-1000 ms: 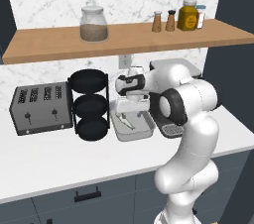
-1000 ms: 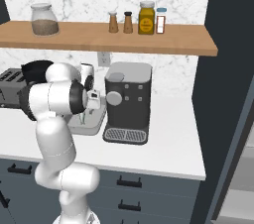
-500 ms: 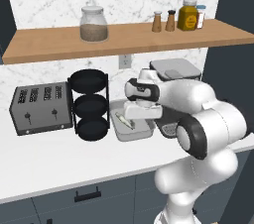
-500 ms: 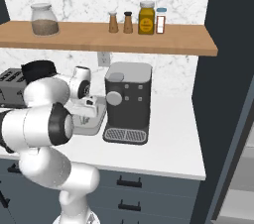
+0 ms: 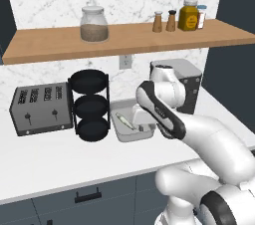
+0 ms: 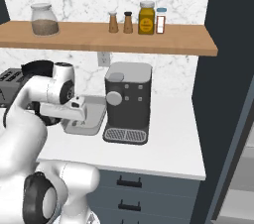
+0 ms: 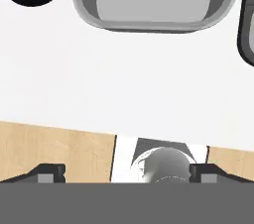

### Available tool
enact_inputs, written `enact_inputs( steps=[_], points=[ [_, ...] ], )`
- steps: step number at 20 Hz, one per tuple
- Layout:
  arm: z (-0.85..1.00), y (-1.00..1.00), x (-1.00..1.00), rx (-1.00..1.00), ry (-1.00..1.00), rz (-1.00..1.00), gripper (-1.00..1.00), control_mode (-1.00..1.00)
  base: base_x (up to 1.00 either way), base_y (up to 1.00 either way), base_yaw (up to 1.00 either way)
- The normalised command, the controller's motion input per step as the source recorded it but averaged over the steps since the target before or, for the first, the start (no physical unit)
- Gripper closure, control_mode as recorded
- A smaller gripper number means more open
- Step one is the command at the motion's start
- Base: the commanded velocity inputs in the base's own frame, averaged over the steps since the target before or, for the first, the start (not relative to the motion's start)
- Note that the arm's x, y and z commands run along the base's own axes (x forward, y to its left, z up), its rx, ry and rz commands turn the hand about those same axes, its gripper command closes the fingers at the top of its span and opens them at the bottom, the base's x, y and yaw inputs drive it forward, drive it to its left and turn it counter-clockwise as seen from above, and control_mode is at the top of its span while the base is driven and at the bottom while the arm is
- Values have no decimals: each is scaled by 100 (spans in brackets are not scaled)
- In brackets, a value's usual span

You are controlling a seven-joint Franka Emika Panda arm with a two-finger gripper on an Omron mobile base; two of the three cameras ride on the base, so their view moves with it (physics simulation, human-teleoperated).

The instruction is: Place one broccoli and one fish in each tupperware on the nearby counter, to pack two identical lunches.

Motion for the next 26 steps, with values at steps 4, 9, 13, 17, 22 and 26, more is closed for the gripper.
enact_inputs(
  steps=[4, 9, 13, 17, 22, 26],
  points=[
    [48, -34, -100, 0, -21, 0, -100, -100, 0, 0, 0],
    [43, -29, -99, -4, -28, 0, -100, -100, 0, 0, 0],
    [52, -32, -79, -8, -26, 0, -100, -100, 0, 0, 0],
    [35, -15, -28, -3, -8, -1, -100, -100, 0, 0, 0],
    [0, 0, 0, 0, 0, 0, -100, -100, 0, 0, 0],
    [-1, -4, -19, 1, 0, -2, -100, 100, -24, -12, -4]
  ],
)
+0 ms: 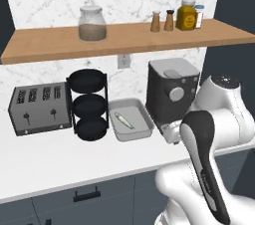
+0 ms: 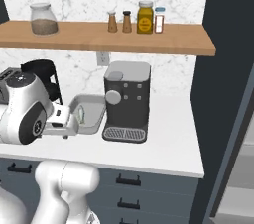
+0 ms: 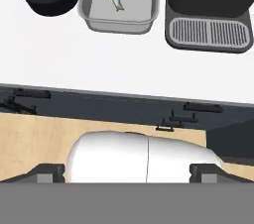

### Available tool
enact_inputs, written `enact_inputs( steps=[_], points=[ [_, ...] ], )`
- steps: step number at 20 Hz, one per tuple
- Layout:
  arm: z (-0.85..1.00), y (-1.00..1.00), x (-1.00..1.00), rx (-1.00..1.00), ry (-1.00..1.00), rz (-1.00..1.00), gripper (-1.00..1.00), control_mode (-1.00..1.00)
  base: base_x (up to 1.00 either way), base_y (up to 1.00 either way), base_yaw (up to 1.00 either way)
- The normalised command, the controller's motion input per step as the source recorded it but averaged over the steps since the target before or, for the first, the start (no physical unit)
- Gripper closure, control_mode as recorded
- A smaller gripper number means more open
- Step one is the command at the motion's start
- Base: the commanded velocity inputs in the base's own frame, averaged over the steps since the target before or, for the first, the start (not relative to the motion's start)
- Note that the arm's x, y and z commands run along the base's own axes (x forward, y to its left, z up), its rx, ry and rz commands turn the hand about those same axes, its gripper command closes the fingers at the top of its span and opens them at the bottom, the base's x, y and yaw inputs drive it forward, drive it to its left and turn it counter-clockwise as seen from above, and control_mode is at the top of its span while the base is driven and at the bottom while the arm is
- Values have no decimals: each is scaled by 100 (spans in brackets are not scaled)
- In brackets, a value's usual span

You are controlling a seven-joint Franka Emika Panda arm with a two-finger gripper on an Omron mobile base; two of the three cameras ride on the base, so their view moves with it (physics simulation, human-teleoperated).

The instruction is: Place one broccoli and one fish in each tupperware on the nearby counter, to pack two identical lunches.

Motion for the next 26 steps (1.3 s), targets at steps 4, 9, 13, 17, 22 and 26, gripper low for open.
enact_inputs(
  steps=[4, 9, 13, 17, 22, 26],
  points=[
    [0, 0, 0, 0, 0, 0, -100, 100, -100, -58, -25],
    [0, 0, 0, 0, 0, 0, -100, 100, -89, -70, -34],
    [0, 0, 0, 0, 0, 0, -100, 100, -41, -87, -48],
    [0, 0, 0, 0, 0, 0, -100, 100, 31, -100, -28],
    [0, 0, 0, 0, 0, 0, -100, 100, 63, -81, -1],
    [0, 0, 0, 0, 0, 0, -100, 100, 46, -35, 0]
  ],
)
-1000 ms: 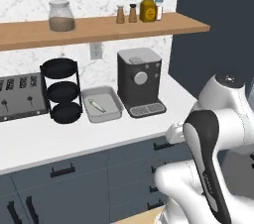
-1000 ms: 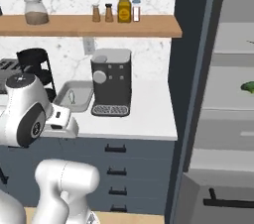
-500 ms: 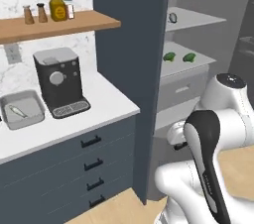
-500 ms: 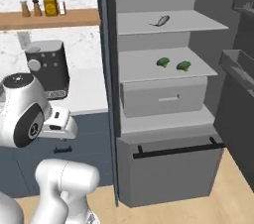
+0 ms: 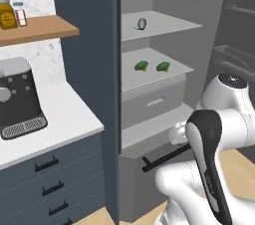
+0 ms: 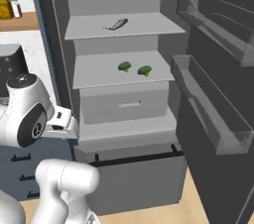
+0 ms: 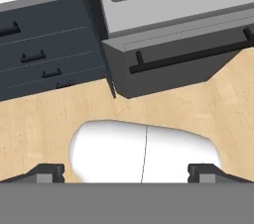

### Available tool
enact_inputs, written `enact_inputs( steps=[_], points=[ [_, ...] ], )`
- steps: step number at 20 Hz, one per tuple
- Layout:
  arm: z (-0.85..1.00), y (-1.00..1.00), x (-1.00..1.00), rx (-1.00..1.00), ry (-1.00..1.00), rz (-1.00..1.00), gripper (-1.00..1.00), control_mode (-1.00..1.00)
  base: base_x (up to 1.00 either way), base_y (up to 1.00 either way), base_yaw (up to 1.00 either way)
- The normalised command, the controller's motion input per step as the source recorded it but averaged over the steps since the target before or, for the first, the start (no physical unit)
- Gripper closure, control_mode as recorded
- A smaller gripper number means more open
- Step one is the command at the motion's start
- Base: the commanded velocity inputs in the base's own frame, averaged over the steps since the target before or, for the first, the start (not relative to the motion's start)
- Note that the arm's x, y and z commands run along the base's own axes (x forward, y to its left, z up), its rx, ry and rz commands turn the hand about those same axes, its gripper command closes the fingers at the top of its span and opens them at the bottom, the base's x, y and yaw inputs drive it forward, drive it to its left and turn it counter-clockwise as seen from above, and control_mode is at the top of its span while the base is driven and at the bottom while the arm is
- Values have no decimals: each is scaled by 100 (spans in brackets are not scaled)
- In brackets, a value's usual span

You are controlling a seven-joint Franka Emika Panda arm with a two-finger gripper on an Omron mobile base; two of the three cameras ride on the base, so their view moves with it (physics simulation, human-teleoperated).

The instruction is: Place one broccoli and one fish in each tupperware on the nearby counter, to pack two identical lunches.

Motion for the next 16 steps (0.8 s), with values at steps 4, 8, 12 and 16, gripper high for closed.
enact_inputs(
  steps=[4, 8, 12, 16],
  points=[
    [0, 0, 0, 0, 0, 0, -100, 100, 46, -28, 0],
    [0, 0, 0, 0, 0, 0, -100, 100, 61, -51, 0],
    [0, 0, 0, 0, 0, 0, -100, 100, 48, -36, 0],
    [0, 0, 0, 0, 0, 0, -100, 100, 45, -3, 0]
  ],
)
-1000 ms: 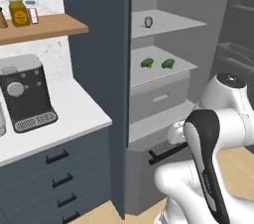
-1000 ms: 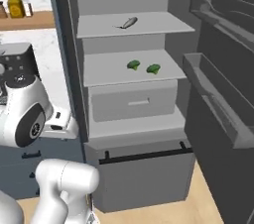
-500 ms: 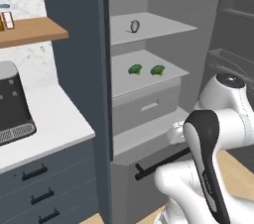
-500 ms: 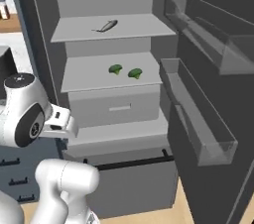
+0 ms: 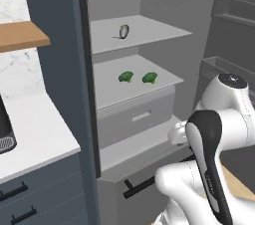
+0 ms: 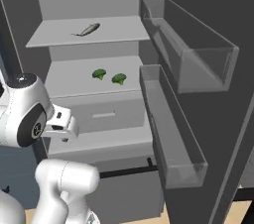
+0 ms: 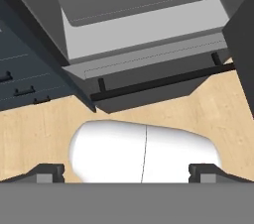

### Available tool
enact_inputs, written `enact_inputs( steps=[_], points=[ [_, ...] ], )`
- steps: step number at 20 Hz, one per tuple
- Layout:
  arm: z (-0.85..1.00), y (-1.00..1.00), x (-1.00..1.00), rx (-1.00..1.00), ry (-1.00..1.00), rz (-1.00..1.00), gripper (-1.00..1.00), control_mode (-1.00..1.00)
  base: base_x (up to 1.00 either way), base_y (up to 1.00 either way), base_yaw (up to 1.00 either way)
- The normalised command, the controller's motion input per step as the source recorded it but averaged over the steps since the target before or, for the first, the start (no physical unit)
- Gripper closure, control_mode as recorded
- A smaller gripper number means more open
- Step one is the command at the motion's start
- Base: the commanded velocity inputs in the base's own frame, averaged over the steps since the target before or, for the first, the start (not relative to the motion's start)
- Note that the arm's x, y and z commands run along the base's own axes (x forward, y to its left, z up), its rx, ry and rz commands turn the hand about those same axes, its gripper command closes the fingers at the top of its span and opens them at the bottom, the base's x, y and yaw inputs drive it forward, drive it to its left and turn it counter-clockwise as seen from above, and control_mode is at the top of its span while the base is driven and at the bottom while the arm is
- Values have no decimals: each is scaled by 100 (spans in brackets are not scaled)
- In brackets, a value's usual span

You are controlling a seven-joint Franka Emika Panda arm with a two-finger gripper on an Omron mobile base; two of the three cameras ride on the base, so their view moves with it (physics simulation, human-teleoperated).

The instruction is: Place one broccoli and one fish in each tupperware on the nearby counter, to pack two identical lunches.

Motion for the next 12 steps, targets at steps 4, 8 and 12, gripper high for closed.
enact_inputs(
  steps=[4, 8, 12],
  points=[
    [0, 0, 0, 0, 0, 0, -100, 100, 27, 0, 0],
    [0, 0, 0, 0, 0, 0, -100, 100, 41, -3, 0],
    [0, 0, 0, 0, 0, 0, -100, 100, 72, -25, 0]
  ],
)
